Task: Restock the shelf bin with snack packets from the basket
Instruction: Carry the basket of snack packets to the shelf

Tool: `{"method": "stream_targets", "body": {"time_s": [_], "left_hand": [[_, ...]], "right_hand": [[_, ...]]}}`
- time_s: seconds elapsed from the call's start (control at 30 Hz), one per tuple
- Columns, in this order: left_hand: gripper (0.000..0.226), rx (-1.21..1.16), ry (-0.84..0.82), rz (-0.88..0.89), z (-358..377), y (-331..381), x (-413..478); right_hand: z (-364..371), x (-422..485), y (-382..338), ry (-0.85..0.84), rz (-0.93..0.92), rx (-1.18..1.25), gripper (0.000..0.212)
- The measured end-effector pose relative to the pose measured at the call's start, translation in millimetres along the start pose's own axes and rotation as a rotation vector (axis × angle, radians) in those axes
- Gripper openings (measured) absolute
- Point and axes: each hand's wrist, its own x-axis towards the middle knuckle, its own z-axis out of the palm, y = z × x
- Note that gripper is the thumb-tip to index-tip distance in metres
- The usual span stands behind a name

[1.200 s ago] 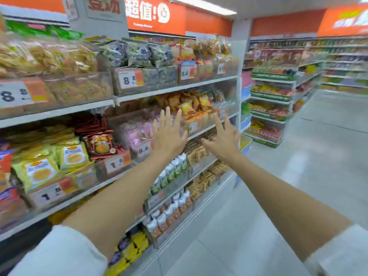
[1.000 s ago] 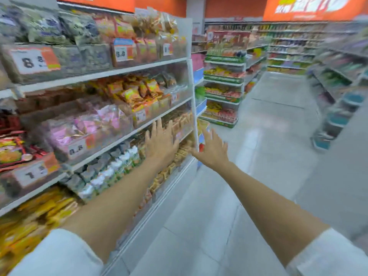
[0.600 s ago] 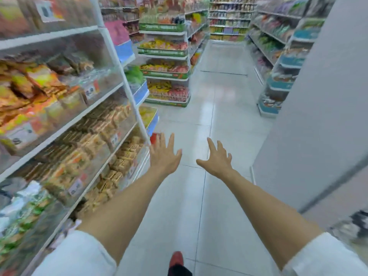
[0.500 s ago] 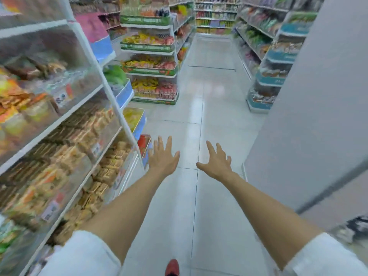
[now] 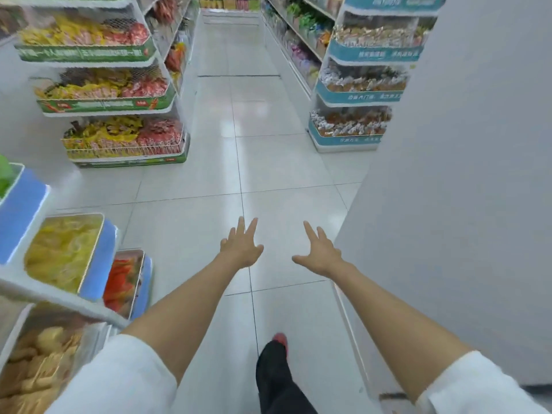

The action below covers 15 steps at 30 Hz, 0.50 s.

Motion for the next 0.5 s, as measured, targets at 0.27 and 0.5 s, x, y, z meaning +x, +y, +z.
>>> {"method": "stream_targets", "body": {"time_s": [0.27, 0.5], "left_hand": [[0.072, -0.122, -0.129, 0.101, -118.6, 55.9, 253.5], [0.068, -0.167, -0.116, 0.128, -199.8, 113.0, 505.7]], "right_hand": [[-140.3, 238.5, -10.9, -0.059, 0.022, 0.186, 0.098], [-232.2, 458.0, 1.8, -0.072, 0.045, 0.079, 0.096]]}}
